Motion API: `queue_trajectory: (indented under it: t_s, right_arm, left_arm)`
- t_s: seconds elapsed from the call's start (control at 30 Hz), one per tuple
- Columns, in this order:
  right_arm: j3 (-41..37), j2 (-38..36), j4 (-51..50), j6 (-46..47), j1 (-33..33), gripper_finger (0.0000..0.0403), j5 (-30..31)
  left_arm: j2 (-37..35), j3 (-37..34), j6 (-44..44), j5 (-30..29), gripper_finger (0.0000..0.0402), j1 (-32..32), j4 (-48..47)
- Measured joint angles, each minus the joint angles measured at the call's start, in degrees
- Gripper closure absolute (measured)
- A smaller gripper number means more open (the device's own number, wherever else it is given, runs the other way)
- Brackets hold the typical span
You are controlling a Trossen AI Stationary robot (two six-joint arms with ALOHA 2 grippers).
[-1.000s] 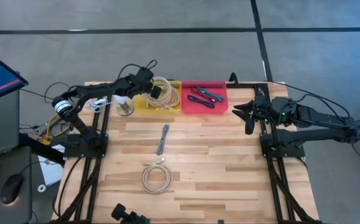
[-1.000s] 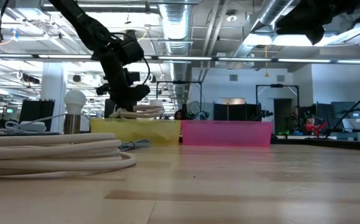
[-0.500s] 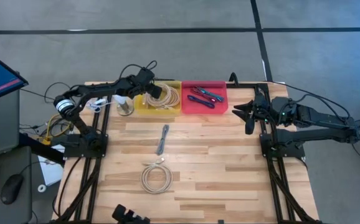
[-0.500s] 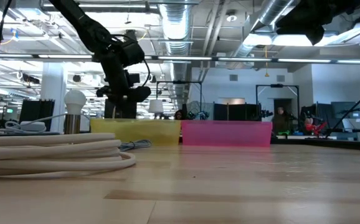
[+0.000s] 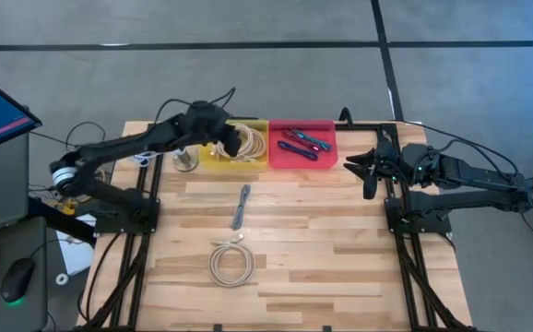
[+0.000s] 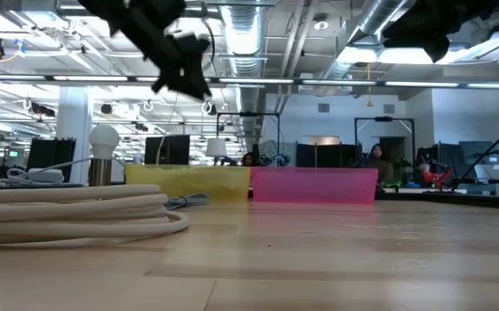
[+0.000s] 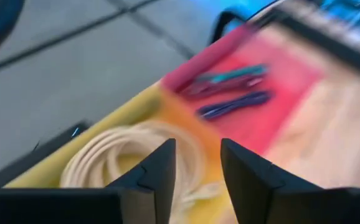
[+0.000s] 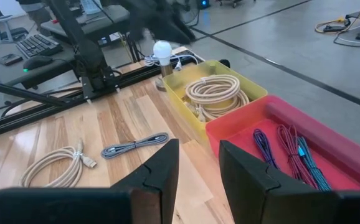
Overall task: Pick & Place USB Port
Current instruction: Put the small black and white charger cable into the red bin
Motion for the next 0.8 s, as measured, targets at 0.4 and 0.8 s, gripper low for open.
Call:
queue_trajectory:
  t_s: [0.4, 0.8]
  right_arm:
    - [0.0, 0.0, 0.24, 0.0, 0.01, 0.0296, 0.0]
    - [0.0, 0.0, 0.24, 0.0, -0.01, 0.0296, 0.0]
  left_arm:
    - [-14.93, 0.02, -5.7, -6.46, 0.0311, -16.18, 0.14]
    - [-15.39, 0.0, -7.87, 2.12, 0.0321, -23.11, 8.86]
